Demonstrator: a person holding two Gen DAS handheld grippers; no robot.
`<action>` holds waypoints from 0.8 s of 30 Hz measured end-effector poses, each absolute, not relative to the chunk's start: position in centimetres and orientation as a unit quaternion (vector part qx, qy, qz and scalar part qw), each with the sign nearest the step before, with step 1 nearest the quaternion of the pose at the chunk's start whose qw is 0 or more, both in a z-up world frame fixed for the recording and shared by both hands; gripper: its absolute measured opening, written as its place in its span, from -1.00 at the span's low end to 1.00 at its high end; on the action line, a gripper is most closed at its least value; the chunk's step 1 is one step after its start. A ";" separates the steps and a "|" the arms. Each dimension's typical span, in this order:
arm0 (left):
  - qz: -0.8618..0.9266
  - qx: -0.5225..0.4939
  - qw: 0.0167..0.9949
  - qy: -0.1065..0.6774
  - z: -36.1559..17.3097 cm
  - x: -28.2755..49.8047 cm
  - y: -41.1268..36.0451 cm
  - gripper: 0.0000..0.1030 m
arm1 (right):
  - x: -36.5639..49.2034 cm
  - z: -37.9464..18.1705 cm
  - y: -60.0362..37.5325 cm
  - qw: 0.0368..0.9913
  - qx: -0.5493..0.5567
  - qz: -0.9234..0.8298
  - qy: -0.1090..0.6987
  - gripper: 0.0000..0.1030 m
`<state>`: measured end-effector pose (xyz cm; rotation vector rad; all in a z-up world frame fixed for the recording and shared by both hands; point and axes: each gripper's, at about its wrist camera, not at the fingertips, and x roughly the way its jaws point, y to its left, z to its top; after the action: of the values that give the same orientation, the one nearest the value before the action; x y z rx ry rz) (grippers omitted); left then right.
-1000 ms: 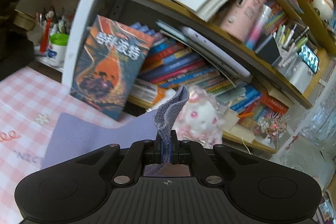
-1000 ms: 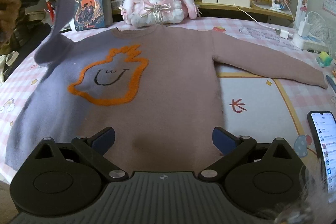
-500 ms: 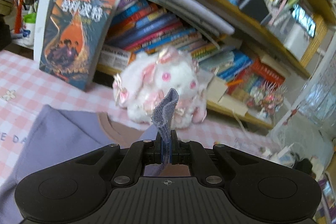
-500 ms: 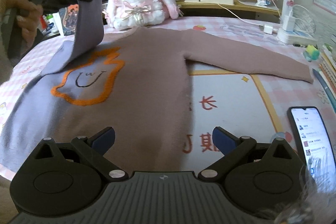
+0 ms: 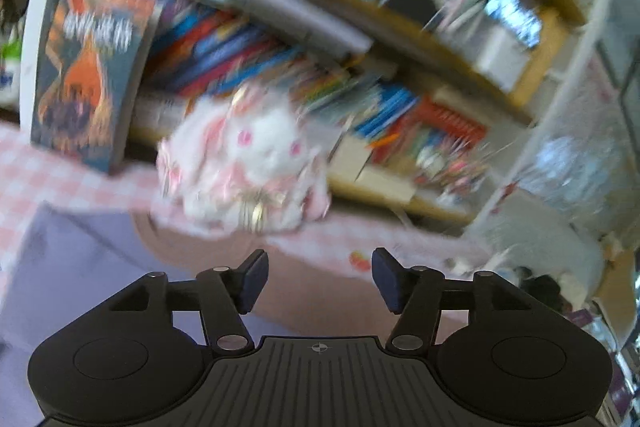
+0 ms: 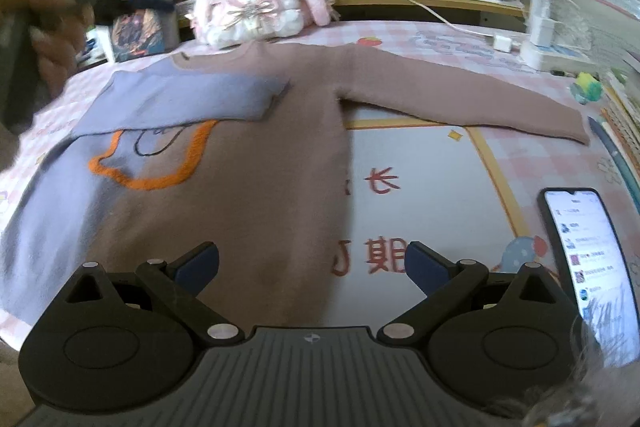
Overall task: Fold clothes
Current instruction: 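Lay the lavender sleeve across the sweater body and open the left gripper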
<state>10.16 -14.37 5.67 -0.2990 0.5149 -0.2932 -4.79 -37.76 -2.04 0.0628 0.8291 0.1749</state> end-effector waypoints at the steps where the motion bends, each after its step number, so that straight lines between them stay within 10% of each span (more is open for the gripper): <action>1: -0.130 -0.128 0.951 0.251 5.7 9.4 -13.8 0.17 | -4.7 -2.1 -37.5 0.910 0.028 0.091 0.403 0.94; 10: 0.071 -0.013 0.934 0.350 -0.5 2.2 -4.6 0.17 | -4.4 -2.6 -36.6 0.903 0.027 0.101 0.417 0.88; 24: 0.075 -0.043 0.910 0.406 -4.6 1.1 1.1 0.11 | -5.0 -3.0 -35.8 0.896 0.026 0.038 0.442 -0.06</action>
<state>1.09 1.08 -4.61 -0.0881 0.8369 0.1538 -5.02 -35.80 -2.96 0.0546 0.9154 0.0787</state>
